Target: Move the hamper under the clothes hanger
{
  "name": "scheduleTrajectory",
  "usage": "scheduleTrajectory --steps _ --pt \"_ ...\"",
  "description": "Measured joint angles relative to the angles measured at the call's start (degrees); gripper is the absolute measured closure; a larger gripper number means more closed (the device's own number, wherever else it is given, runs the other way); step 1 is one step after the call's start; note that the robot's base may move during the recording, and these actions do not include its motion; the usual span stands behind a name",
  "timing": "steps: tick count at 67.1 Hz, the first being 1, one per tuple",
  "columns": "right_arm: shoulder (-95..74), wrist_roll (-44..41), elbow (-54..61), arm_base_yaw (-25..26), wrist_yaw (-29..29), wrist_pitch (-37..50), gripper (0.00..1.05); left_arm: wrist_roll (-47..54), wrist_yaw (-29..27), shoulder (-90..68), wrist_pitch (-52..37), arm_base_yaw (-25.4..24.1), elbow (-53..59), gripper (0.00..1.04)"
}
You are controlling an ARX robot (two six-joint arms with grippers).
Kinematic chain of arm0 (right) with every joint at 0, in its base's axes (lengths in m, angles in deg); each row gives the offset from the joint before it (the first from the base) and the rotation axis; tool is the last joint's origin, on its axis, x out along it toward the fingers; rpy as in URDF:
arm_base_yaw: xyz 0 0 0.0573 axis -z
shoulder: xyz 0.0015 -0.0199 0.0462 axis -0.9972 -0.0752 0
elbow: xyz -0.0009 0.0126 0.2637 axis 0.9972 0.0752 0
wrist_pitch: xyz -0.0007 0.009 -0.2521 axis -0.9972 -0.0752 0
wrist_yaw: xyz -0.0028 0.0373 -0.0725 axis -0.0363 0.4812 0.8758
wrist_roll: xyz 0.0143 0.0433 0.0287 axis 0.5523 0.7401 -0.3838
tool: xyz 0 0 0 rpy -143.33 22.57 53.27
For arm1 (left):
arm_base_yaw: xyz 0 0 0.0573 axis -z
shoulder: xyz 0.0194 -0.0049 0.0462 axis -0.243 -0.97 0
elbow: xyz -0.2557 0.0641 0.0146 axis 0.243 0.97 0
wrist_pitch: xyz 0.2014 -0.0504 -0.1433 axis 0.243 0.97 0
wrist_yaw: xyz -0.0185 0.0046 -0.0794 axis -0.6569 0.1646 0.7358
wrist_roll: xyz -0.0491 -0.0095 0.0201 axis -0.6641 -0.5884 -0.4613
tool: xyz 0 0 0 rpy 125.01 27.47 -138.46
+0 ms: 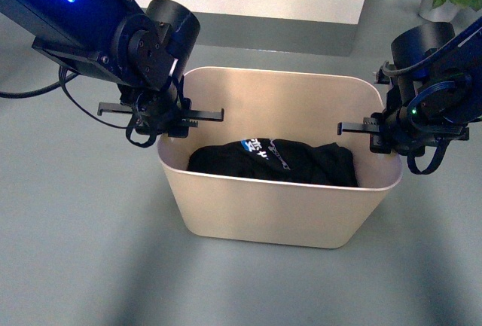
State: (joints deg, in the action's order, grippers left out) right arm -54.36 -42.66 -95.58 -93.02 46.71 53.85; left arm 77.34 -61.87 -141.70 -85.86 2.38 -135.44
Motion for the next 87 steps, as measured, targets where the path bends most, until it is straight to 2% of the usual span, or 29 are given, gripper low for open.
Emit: scheduleTrajectory --steps 13,17,36,47,56,59,65,87 --pt "0.0 0.1 0.0 0.0 0.0 0.4 1.02 -0.2 0.0 0.0 0.0 0.1 0.0 1.01" --pt "0.0 0.3 0.2 0.0 -0.1 1.0 0.99 -0.7 0.1 0.0 -0.2 0.0 0.0 0.95" --pt "0.5 1.4 3.8 0.0 -1.9 3.0 0.56 -3.3 1.9 0.4 -3.2 -0.6 2.3 0.52" --pt "6.1 1.0 6.7 0.9 -0.7 5.2 0.28 -3.3 1.3 5.5 -5.6 -1.1 3.9 0.23" --pt "12.0 0.2 8.5 1.6 0.2 6.1 0.09 -1.6 -0.1 11.0 -8.3 -1.2 5.2 0.05" --pt "13.7 0.0 9.0 1.7 0.3 6.3 0.06 -0.9 -0.6 12.6 -9.5 -1.1 5.8 0.06" --pt "17.7 -0.7 10.5 1.9 0.5 6.8 0.08 -0.7 -0.2 16.5 -11.5 -0.9 7.3 0.07" --pt "36.3 -1.4 19.2 1.5 1.3 11.9 0.08 0.3 -1.1 34.7 -19.6 2.1 18.4 0.07"
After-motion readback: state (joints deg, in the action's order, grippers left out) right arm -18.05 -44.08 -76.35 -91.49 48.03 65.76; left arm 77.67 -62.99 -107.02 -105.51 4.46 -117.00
